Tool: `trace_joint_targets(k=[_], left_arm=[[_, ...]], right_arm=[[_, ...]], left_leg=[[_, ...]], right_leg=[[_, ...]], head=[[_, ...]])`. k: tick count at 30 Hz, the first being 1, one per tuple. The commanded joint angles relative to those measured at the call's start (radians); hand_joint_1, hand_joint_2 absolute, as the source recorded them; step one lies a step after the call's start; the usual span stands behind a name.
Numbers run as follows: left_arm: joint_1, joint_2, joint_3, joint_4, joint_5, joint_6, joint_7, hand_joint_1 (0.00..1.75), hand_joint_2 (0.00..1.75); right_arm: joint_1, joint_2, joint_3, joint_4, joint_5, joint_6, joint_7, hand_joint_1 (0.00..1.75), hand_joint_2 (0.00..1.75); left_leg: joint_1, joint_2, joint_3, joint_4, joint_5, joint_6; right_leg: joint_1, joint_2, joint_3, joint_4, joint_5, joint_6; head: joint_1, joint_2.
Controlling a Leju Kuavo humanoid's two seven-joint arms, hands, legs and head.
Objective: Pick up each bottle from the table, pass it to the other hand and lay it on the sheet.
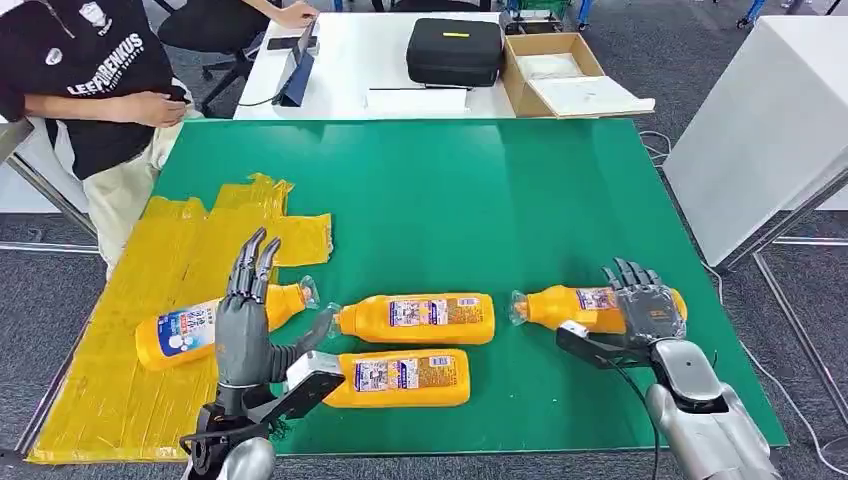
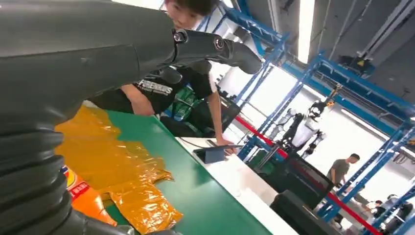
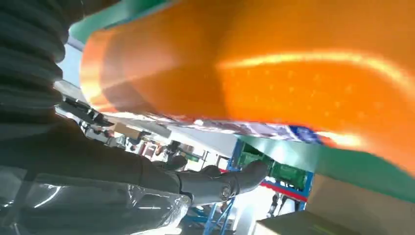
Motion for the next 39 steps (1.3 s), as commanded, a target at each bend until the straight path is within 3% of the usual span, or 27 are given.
trace_joint_targets(k=[1, 2, 3, 5, 6, 7, 9, 14, 15, 16, 19, 39], left_arm=[[-0.018, -0.018, 0.037, 0.066, 0.012, -0.010, -0.001, 0.00, 1.75], [-0.020, -0.018, 0.038, 0.067, 0.015, -0.008, -0.003, 0.00, 1.75], [-0.021, -0.017, 0.040, 0.067, 0.019, -0.007, -0.005, 0.00, 1.75], [-0.021, -0.017, 0.040, 0.067, 0.019, -0.007, -0.005, 0.00, 1.75], [-0.020, -0.014, 0.040, 0.067, 0.025, -0.009, -0.007, 0.00, 1.75], [-0.020, -0.012, 0.040, 0.068, 0.029, -0.009, -0.009, 0.00, 1.75], [-0.018, -0.003, 0.035, 0.074, 0.042, -0.004, -0.011, 0.00, 1.75], [-0.018, -0.001, 0.033, 0.077, 0.046, -0.002, -0.011, 0.00, 1.75], [-0.021, 0.001, 0.030, 0.080, 0.047, 0.001, -0.011, 0.00, 1.75], [-0.021, 0.003, 0.027, 0.081, 0.052, 0.008, -0.009, 0.00, 1.75], [-0.012, 0.003, 0.028, 0.069, 0.058, 0.014, -0.007, 0.00, 1.75], [0.001, 0.022, 0.027, 0.073, 0.096, 0.018, -0.015, 0.00, 1.75]], right_arm=[[-0.038, 0.054, 0.017, 0.105, 0.019, 0.035, 0.010, 0.00, 1.75], [-0.041, 0.053, 0.018, 0.118, 0.018, 0.047, 0.010, 0.00, 1.75], [-0.049, 0.054, 0.015, 0.137, 0.011, 0.063, 0.001, 0.12, 1.75], [-0.049, 0.054, 0.015, 0.137, 0.011, 0.063, 0.001, 0.12, 1.75], [-0.059, 0.059, 0.007, 0.155, -0.006, 0.086, -0.013, 0.38, 1.75], [-0.063, 0.062, 0.005, 0.164, -0.014, 0.099, -0.019, 0.42, 1.75], [-0.084, 0.066, 0.001, 0.200, -0.028, 0.143, -0.010, 0.84, 1.75], [-0.088, 0.060, 0.001, 0.208, -0.030, 0.152, -0.008, 0.86, 1.75], [-0.094, 0.060, 0.003, 0.221, -0.034, 0.167, -0.005, 1.05, 1.75], [-0.100, 0.055, 0.007, 0.231, -0.040, 0.181, -0.003, 1.47, 1.75], [-0.104, 0.058, -0.024, 0.240, -0.083, 0.191, -0.002, 1.62, 1.75], [-0.142, 0.067, 0.000, 0.291, -0.102, 0.214, -0.002, 1.64, 1.75]], left_leg=[[0.001, 0.001, 0.002, -0.001, -0.001, -0.003], [0.001, 0.001, 0.003, -0.001, -0.001, -0.004], [0.002, 0.002, 0.005, -0.001, -0.001, -0.005], [0.001, 0.001, 0.003, -0.001, -0.001, -0.004], [0.002, 0.002, 0.004, -0.001, -0.001, -0.006], [0.001, 0.002, 0.003, -0.001, -0.001, -0.004], [0.001, 0.003, 0.004, -0.001, -0.001, -0.004], [0.002, 0.002, 0.007, -0.002, -0.001, -0.006], [0.002, 0.001, 0.007, -0.002, -0.001, -0.005], [0.001, 0.000, 0.007, -0.001, 0.000, -0.004], [0.002, 0.000, 0.008, -0.001, -0.001, -0.005], [0.002, -0.001, 0.009, -0.002, 0.000, -0.006]], right_leg=[[0.001, 0.001, 0.003, -0.001, 0.000, -0.002], [0.001, 0.000, 0.004, -0.002, 0.000, -0.002], [0.002, 0.001, 0.005, -0.002, 0.000, -0.003], [0.001, 0.000, 0.003, -0.002, 0.000, -0.002], [0.002, 0.001, 0.005, -0.003, 0.000, -0.003], [0.001, 0.001, 0.003, -0.002, 0.001, -0.002], [0.001, 0.001, 0.003, -0.002, 0.001, -0.002], [0.002, 0.000, 0.006, -0.003, 0.000, -0.004], [0.002, -0.001, 0.006, -0.003, 0.000, -0.003], [0.002, -0.001, 0.007, -0.002, 0.000, -0.002], [0.002, -0.002, 0.008, -0.003, 0.000, -0.003], [0.002, -0.003, 0.009, -0.004, 0.000, -0.004]], head=[[0.000, 0.000], [0.000, 0.000], [0.000, 0.000], [0.000, 0.000], [0.000, 0.000], [0.000, 0.000], [0.000, 0.000], [0.000, 0.000], [0.000, 0.000], [0.000, 0.000], [0.000, 0.000], [0.000, 0.000]])
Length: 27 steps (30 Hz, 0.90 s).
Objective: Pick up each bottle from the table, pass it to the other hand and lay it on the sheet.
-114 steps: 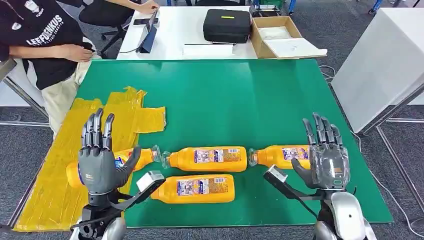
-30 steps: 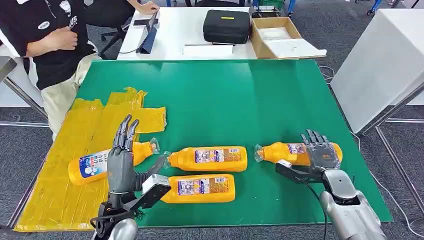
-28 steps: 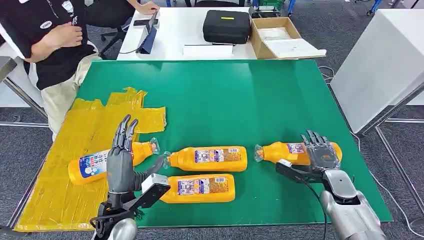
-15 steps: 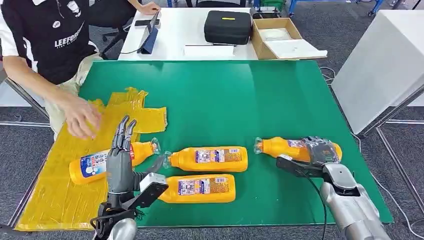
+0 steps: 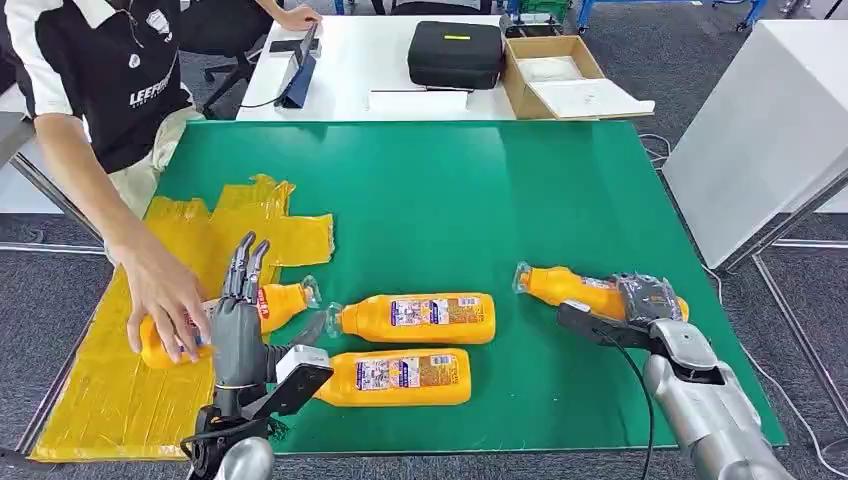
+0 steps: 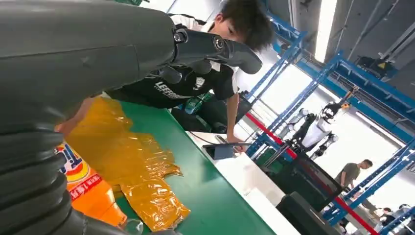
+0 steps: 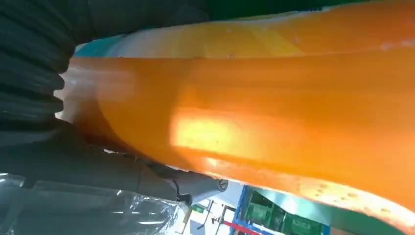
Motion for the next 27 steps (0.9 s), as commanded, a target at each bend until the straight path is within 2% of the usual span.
trace_joint_targets(k=[1, 9, 11, 15, 18, 20, 21, 22, 27], left_arm=[[0.000, 0.029, 0.009, 0.052, 0.017, 0.005, -0.006, 0.00, 1.75], [0.006, 0.028, 0.010, 0.050, 0.019, 0.011, -0.009, 0.00, 1.75], [0.013, 0.026, 0.013, 0.041, 0.021, 0.016, -0.012, 0.00, 1.75], [0.031, 0.023, 0.025, 0.032, 0.024, 0.015, -0.018, 0.00, 1.75], [0.039, 0.010, 0.033, 0.027, 0.023, 0.014, -0.024, 0.00, 1.75], [0.040, -0.002, 0.037, 0.019, 0.011, 0.006, -0.021, 0.00, 1.75], [0.039, -0.011, 0.038, 0.013, 0.001, -0.003, -0.016, 0.00, 1.75], [0.038, -0.019, 0.039, 0.010, -0.011, -0.010, -0.010, 0.00, 1.75], [0.037, -0.034, 0.053, 0.002, -0.029, -0.023, 0.002, 0.00, 1.75]], right_arm=[[0.007, 0.034, 0.012, 0.090, -0.008, 0.003, 0.001, 1.68, 1.75], [0.015, 0.039, 0.010, 0.070, -0.016, -0.017, 0.006, 1.71, 1.75], [0.029, 0.052, -0.011, 0.027, -0.045, -0.078, 0.003, 1.75, 1.75], [0.087, 0.081, -0.038, -0.141, -0.105, -0.160, 0.004, 1.75, 1.75], [0.172, 0.126, -0.079, -0.347, -0.177, -0.261, 0.005, 1.75, 1.75], [0.227, 0.168, -0.105, -0.463, -0.203, -0.318, 0.013, 1.75, 1.75], [0.261, 0.189, -0.111, -0.530, -0.197, -0.353, 0.025, 1.75, 1.75], [0.293, 0.201, -0.109, -0.593, -0.194, -0.377, 0.032, 1.75, 1.75], [0.352, 0.208, -0.083, -0.711, -0.146, -0.418, 0.055, 1.75, 1.75]], left_leg=[[0.002, 0.000, 0.003, -0.002, 0.000, -0.004], [0.002, 0.000, 0.003, -0.001, 0.000, -0.003], [0.002, 0.000, 0.003, -0.001, 0.000, -0.004], [0.001, 0.002, 0.002, -0.001, -0.001, -0.003], [0.001, 0.003, 0.001, -0.001, -0.001, -0.003], [0.003, 0.006, 0.003, -0.001, -0.003, -0.008], [0.001, 0.002, -0.002, 0.000, -0.001, -0.003], [0.002, 0.002, -0.001, 0.000, -0.001, -0.005], [0.003, 0.000, -0.004, 0.000, -0.001, -0.003]], right_leg=[[0.002, -0.001, 0.004, -0.003, 0.000, -0.003], [0.001, -0.001, 0.003, -0.002, 0.000, -0.002], [0.002, -0.001, 0.004, -0.002, 0.000, -0.002], [0.001, 0.001, 0.002, -0.001, 0.000, -0.002], [0.001, 0.002, 0.001, -0.001, 0.000, -0.002], [0.003, 0.004, 0.002, -0.001, -0.001, -0.005], [0.001, 0.002, -0.002, 0.000, 0.000, -0.002], [0.002, 0.001, -0.002, 0.000, -0.001, -0.003], [0.003, -0.001, -0.003, 0.000, -0.001, -0.002]], head=[[0.000, 0.000], [0.000, 0.000], [0.000, 0.000], [0.000, 0.000], [0.000, 0.000], [0.000, 0.000], [0.000, 0.000], [0.000, 0.000], [0.000, 0.000]])
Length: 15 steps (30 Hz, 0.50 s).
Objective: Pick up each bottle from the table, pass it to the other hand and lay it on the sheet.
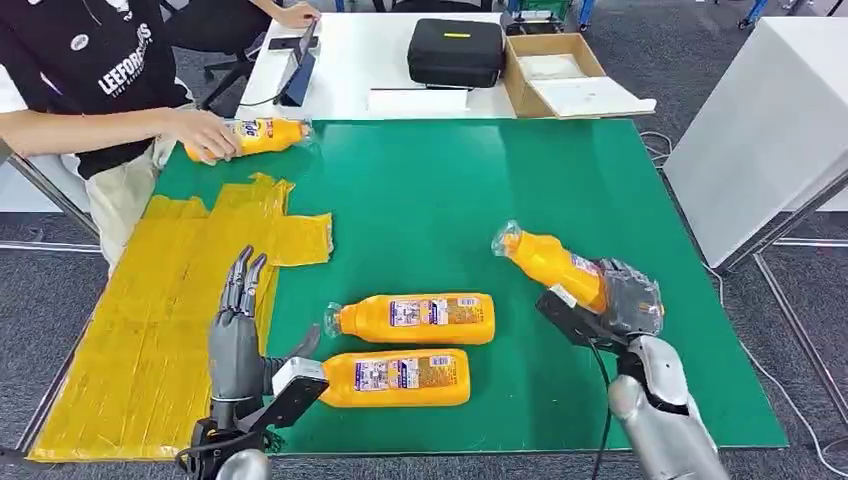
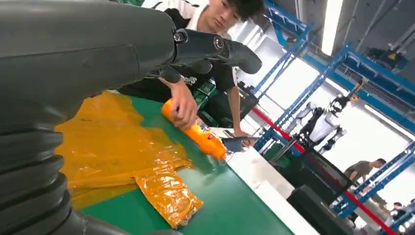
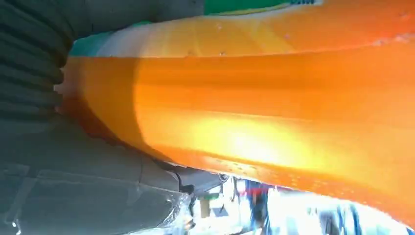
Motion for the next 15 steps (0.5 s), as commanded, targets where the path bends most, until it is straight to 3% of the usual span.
trace_joint_targets(k=[1, 4, 7, 12, 15], left_arm=[[-0.003, -0.034, 0.047, 0.000, -0.025, -0.022, 0.019, 0.00, 1.75], [0.005, -0.034, 0.057, -0.003, -0.022, -0.023, 0.017, 0.00, 1.75], [0.002, -0.035, 0.064, 0.003, 0.000, -0.032, 0.003, 0.00, 1.75], [-0.034, -0.030, 0.040, 0.056, 0.083, -0.079, -0.049, 0.00, 1.75], [-0.080, -0.036, 0.014, 0.110, 0.126, -0.107, -0.092, 0.00, 1.75]], right_arm=[[0.132, 0.089, -0.021, -0.342, 0.050, -0.074, 0.030, 1.75, 1.75], [0.118, 0.109, -0.011, -0.351, 0.057, -0.099, 0.028, 1.75, 1.75], [0.112, 0.143, -0.005, -0.374, 0.003, -0.175, -0.039, 1.75, 1.75], [0.100, 0.177, 0.078, -0.367, -0.224, -0.303, -0.233, 1.75, 1.75], [0.080, 0.201, 0.144, -0.295, -0.442, -0.282, -0.410, 1.75, 1.75]], left_leg=[[0.001, 0.000, 0.002, 0.001, -0.002, -0.004], [0.001, 0.003, 0.000, 0.000, -0.002, -0.004], [0.000, 0.002, -0.001, 0.000, -0.001, -0.003], [0.001, 0.003, 0.002, 0.000, -0.002, -0.006], [0.001, 0.002, 0.002, -0.001, -0.001, -0.005]], right_leg=[[0.001, -0.001, 0.002, 0.000, -0.002, -0.003], [0.001, 0.002, 0.000, 0.000, -0.001, -0.002], [0.000, 0.001, -0.001, 0.000, 0.000, -0.002], [0.001, 0.001, 0.002, 0.000, -0.001, -0.004], [0.001, 0.001, 0.002, -0.001, -0.001, -0.003]], head=[[0.000, 0.000], [0.000, 0.000], [0.000, 0.000], [0.000, 0.000], [0.001, 0.000]])
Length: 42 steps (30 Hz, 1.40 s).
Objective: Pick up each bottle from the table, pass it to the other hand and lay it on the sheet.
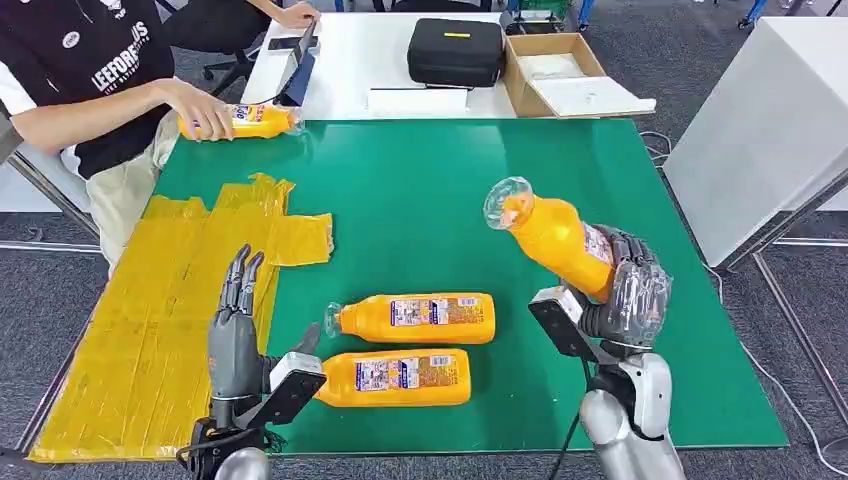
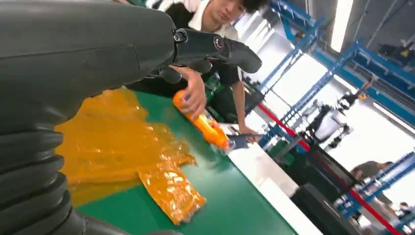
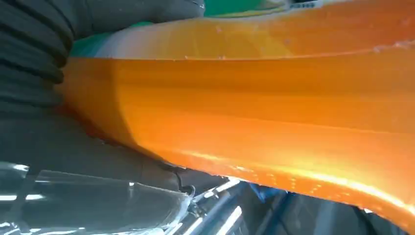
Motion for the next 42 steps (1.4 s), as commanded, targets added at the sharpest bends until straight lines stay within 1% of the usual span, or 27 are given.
trace_joint_targets(k=[1, 2, 3, 4, 5, 6, 7, 8, 10, 11, 13, 14, 16, 19, 20, 22, 23, 24, 25, 27, 30, 31, 32, 33, 39, 41, 42], left_arm=[[-0.106, -0.008, -0.034, 0.140, 0.128, -0.090, -0.090, 0.00, 1.75], [-0.122, -0.006, -0.045, 0.151, 0.160, -0.111, -0.099, 0.00, 1.75], [-0.136, -0.002, -0.058, 0.158, 0.202, -0.138, -0.112, 0.00, 1.75], [-0.157, 0.003, -0.068, 0.171, 0.245, -0.166, -0.119, 0.00, 1.75], [-0.172, 0.008, -0.075, 0.179, 0.280, -0.189, -0.126, 0.00, 1.75], [-0.176, 0.009, -0.076, 0.181, 0.281, -0.190, -0.126, 0.00, 1.75], [-0.176, 0.009, -0.076, 0.181, 0.281, -0.190, -0.126, 0.00, 1.75], [-0.176, 0.009, -0.076, 0.181, 0.281, -0.190, -0.126, 0.00, 1.75], [-0.173, 0.012, -0.075, 0.178, 0.284, -0.189, -0.125, 0.00, 1.75], [-0.178, 0.016, -0.081, 0.178, 0.334, -0.228, -0.138, 0.00, 1.75], [-0.210, 0.023, -0.094, 0.191, 0.409, -0.291, -0.154, 0.00, 1.75], [-0.232, 0.025, -0.102, 0.196, 0.453, -0.327, -0.157, 0.00, 1.75], [-0.260, 0.022, -0.115, 0.200, 0.508, -0.382, -0.158, 0.00, 1.75], [-0.287, 0.015, -0.139, 0.206, 0.515, -0.395, -0.156, 0.00, 1.75], [-0.292, 0.014, -0.144, 0.209, 0.516, -0.397, -0.153, 0.00, 1.75], [-0.303, 0.011, -0.153, 0.221, 0.522, -0.403, -0.149, 0.00, 1.75], [-0.308, 0.009, -0.154, 0.228, 0.530, -0.408, -0.146, 0.00, 1.75], [-0.311, 0.007, -0.154, 0.231, 0.536, -0.412, -0.145, 0.00, 1.75], [-0.315, 0.007, -0.155, 0.236, 0.541, -0.417, -0.145, 0.00, 1.75], [-0.315, 0.007, -0.155, 0.236, 0.541, -0.417, -0.145, 0.00, 1.75], [-0.337, 0.004, -0.155, 0.260, 0.599, -0.462, -0.147, 0.00, 1.75], [-0.337, 0.004, -0.155, 0.260, 0.599, -0.462, -0.147, 0.00, 1.75], [-0.341, 0.003, -0.155, 0.267, 0.604, -0.462, -0.149, 0.00, 1.75], [-0.344, 0.004, -0.157, 0.269, 0.612, -0.463, -0.152, 0.00, 1.75], [-0.356, -0.003, -0.172, 0.276, 0.640, -0.476, -0.147, 0.00, 1.75], [-0.356, -0.003, -0.172, 0.276, 0.640, -0.476, -0.147, 0.00, 1.75], [-0.355, -0.004, -0.174, 0.273, 0.644, -0.482, -0.145, 0.00, 1.75]], right_arm=[[-0.050, 0.086, 0.165, 0.088, -0.387, -0.013, -0.311, 1.75, 1.75], [-0.054, 0.099, 0.178, 0.103, -0.422, 0.007, -0.336, 1.75, 1.75], [-0.059, 0.113, 0.189, 0.118, -0.450, 0.020, -0.362, 1.75, 1.75], [-0.069, 0.131, 0.205, 0.144, -0.461, 0.029, -0.383, 1.75, 1.75], [-0.072, 0.145, 0.209, 0.156, -0.479, 0.028, -0.405, 1.75, 1.75], [-0.074, 0.149, 0.211, 0.160, -0.479, 0.027, -0.406, 1.75, 1.75], [-0.074, 0.149, 0.211, 0.160, -0.479, 0.027, -0.406, 1.75, 1.75], [-0.074, 0.149, 0.211, 0.160, -0.479, 0.027, -0.406, 1.75, 1.75], [-0.074, 0.143, 0.209, 0.156, -0.479, 0.029, -0.406, 1.75, 1.75], [-0.074, 0.147, 0.208, 0.157, -0.493, 0.046, -0.418, 1.75, 1.75], [-0.092, 0.171, 0.217, 0.195, -0.504, 0.068, -0.436, 1.75, 1.75], [-0.109, 0.190, 0.225, 0.237, -0.507, 0.070, -0.452, 1.75, 1.75], [-0.129, 0.218, 0.236, 0.290, -0.515, 0.081, -0.457, 1.75, 1.75], [-0.145, 0.242, 0.247, 0.351, -0.518, 0.072, -0.469, 1.75, 1.75], [-0.147, 0.243, 0.250, 0.360, -0.521, 0.070, -0.472, 1.75, 1.75], [-0.156, 0.247, 0.259, 0.383, -0.521, 0.073, -0.470, 1.75, 1.75], [-0.161, 0.249, 0.263, 0.393, -0.521, 0.074, -0.466, 1.75, 1.75], [-0.164, 0.250, 0.263, 0.400, -0.520, 0.073, -0.464, 1.75, 1.75], [-0.167, 0.251, 0.263, 0.405, -0.520, 0.071, -0.463, 1.75, 1.75], [-0.167, 0.251, 0.263, 0.405, -0.520, 0.071, -0.463, 1.75, 1.75], [-0.171, 0.254, 0.270, 0.426, -0.520, 0.079, -0.457, 1.75, 1.75], [-0.171, 0.254, 0.270, 0.426, -0.520, 0.079, -0.457, 1.75, 1.75], [-0.170, 0.254, 0.272, 0.426, -0.518, 0.081, -0.454, 1.75, 1.75], [-0.170, 0.255, 0.271, 0.426, -0.515, 0.083, -0.447, 1.75, 1.75], [-0.170, 0.260, 0.261, 0.431, -0.490, 0.080, -0.424, 1.75, 1.75], [-0.170, 0.260, 0.261, 0.431, -0.490, 0.080, -0.424, 1.75, 1.75], [-0.173, 0.262, 0.258, 0.434, -0.488, 0.081, -0.423, 1.75, 1.75]], left_leg=[[0.001, 0.001, 0.003, -0.001, 0.000, -0.004], [0.002, 0.002, 0.005, -0.001, -0.001, -0.005], [0.001, 0.001, 0.002, -0.001, 0.000, -0.003], [0.002, 0.002, 0.004, -0.001, -0.001, -0.005], [0.001, 0.002, 0.003, -0.001, 0.000, -0.004], [0.003, 0.003, 0.006, -0.001, -0.001, -0.007], [0.001, 0.001, 0.002, -0.001, 0.000, -0.004], [0.002, 0.002, 0.004, -0.001, -0.001, -0.006], [0.001, 0.001, 0.003, -0.001, 0.000, -0.004], [0.002, 0.001, 0.005, -0.001, 0.000, -0.006], [0.001, 0.000, 0.002, -0.001, 0.001, -0.003], [0.002, 0.001, 0.003, 0.000, 0.000, -0.005], [0.001, 0.001, 0.001, 0.000, 0.001, -0.003], [0.002, 0.001, 0.003, 0.000, 0.000, -0.006], [0.002, 0.000, 0.002, -0.001, 0.001, -0.005], [0.002, 0.000, 0.003, -0.001, 0.001, -0.006], [0.000, 0.000, 0.001, -0.001, 0.001, -0.002], [0.002, 0.001, 0.004, -0.001, 0.000, -0.006], [0.001, 0.000, 0.002, -0.001, 0.001, -0.003], [0.001, 0.000, 0.002, -0.001, 0.001, -0.003], [0.002, 0.000, 0.003, -0.001, 0.001, -0.005], [0.001, 0.000, 0.002, -0.001, 0.001, -0.004], [0.001, 0.000, 0.004, -0.001, 0.000, -0.005], [0.001, 0.000, 0.002, -0.001, 0.001, -0.004], [0.003, 0.000, 0.005, 0.000, 0.000, -0.007], [0.001, 0.000, 0.002, 0.000, 0.001, -0.004], [0.002, 0.000, 0.003, 0.000, 0.000, -0.006]], right_leg=[[0.001, 0.001, 0.002, -0.001, 0.000, -0.002], [0.002, 0.001, 0.004, -0.002, 0.000, -0.003], [0.001, 0.000, 0.002, -0.001, 0.000, -0.002], [0.002, 0.000, 0.004, -0.001, 0.000, -0.003], [0.001, 0.001, 0.003, -0.001, 0.000, -0.002], [0.003, 0.001, 0.006, -0.002, 0.000, -0.005], [0.001, 0.001, 0.002, -0.001, 0.000, -0.002], [0.002, 0.000, 0.004, -0.001, 0.000, -0.003], [0.001, 0.000, 0.003, -0.001, 0.000, -0.002], [0.002, 0.000, 0.005, -0.002, 0.000, -0.003], [0.001, 0.000, 0.002, -0.001, 0.000, -0.001], [0.002, 0.000, 0.004, -0.001, 0.000, -0.003], [0.001, 0.000, 0.001, 0.000, 0.000, -0.002], [0.002, 0.000, 0.003, -0.001, 0.000, -0.003], [0.001, -0.001, 0.003, -0.001, 0.000, -0.003], [0.002, -0.001, 0.004, -0.001, 0.000, -0.003], [0.000, 0.000, 0.001, 0.000, 0.000, -0.001], [0.002, 0.000, 0.004, -0.002, 0.000, -0.003], [0.001, 0.000, 0.002, -0.001, 0.000, -0.002], [0.001, 0.000, 0.002, -0.001, 0.000, -0.002], [0.001, -0.001, 0.004, -0.001, 0.000, -0.003], [0.001, -0.001, 0.002, -0.001, 0.000, -0.002], [0.001, -0.001, 0.004, -0.001, 0.000, -0.003], [0.001, -0.001, 0.002, -0.001, 0.000, -0.002], [0.002, -0.002, 0.006, -0.001, -0.001, -0.004], [0.001, -0.001, 0.002, -0.001, 0.000, -0.002], [0.001, -0.001, 0.004, -0.001, -0.001, -0.003]], head=[[0.000, 0.000], [0.000, 0.000], [0.000, 0.000], [0.000, 0.000], [0.000, 0.000], [0.000, 0.000], [0.000, 0.000], [0.000, 0.000], [0.000, 0.000], [0.000, 0.000], [0.000, 0.000], [0.000, 0.000], [0.000, 0.000], [0.000, 0.000], [0.000, 0.000], [0.000, 0.000], [0.000, 0.000], [0.000, 0.000], [0.000, 0.000], [0.000, 0.000], [0.000, 0.000], [0.000, 0.000], [0.000, 0.000], [0.001, 0.000], [0.000, 0.000], [0.000, 0.000], [0.000, 0.000]])
